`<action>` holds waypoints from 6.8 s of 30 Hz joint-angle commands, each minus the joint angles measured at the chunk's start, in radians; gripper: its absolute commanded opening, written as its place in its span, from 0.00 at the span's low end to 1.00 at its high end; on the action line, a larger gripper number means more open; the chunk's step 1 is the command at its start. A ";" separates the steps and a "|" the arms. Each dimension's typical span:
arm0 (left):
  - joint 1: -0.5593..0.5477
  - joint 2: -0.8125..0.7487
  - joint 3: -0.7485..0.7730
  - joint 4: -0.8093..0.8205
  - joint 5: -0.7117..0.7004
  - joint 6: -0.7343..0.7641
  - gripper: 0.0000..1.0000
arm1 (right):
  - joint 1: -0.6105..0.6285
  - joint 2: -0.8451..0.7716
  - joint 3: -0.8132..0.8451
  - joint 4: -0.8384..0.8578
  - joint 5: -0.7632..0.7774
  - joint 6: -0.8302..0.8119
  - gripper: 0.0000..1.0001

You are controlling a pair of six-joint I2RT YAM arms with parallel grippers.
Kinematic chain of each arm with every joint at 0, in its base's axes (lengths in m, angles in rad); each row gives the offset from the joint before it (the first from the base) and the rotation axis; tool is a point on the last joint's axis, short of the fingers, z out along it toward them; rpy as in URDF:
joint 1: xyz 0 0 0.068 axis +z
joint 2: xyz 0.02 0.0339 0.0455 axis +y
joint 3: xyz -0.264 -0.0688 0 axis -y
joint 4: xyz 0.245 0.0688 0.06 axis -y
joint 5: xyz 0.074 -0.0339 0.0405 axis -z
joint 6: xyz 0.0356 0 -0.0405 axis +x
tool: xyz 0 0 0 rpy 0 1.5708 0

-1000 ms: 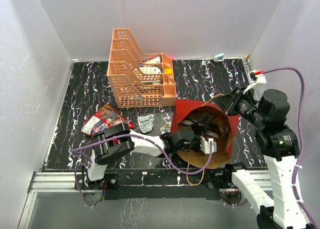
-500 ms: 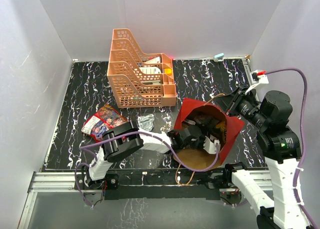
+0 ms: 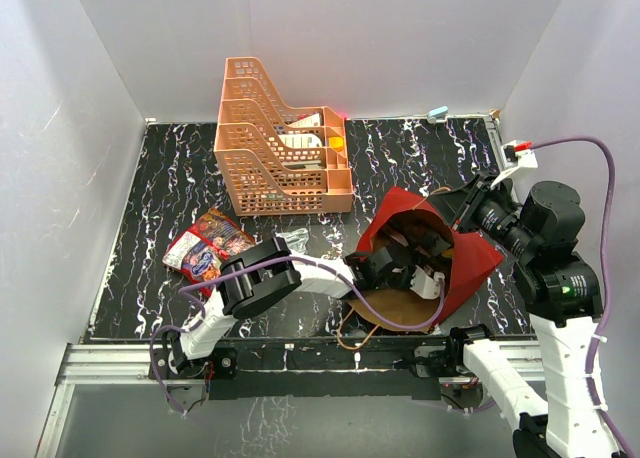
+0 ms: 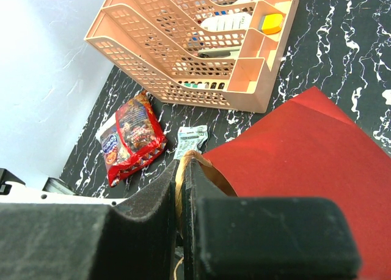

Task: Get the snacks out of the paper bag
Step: Take out the snack from the paper bag, then place the snack at the center of the board.

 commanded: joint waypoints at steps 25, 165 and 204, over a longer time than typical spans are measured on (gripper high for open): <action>0.009 -0.188 -0.027 -0.101 0.034 -0.138 0.06 | 0.002 -0.028 0.053 0.072 0.012 0.002 0.07; -0.180 -0.975 -0.148 -0.475 -0.445 -0.865 0.00 | 0.142 -0.296 -0.355 0.088 0.349 -0.090 0.07; 0.364 -1.032 -0.212 -0.810 -0.423 -1.188 0.00 | 0.200 -0.449 -0.420 0.131 0.431 -0.047 0.08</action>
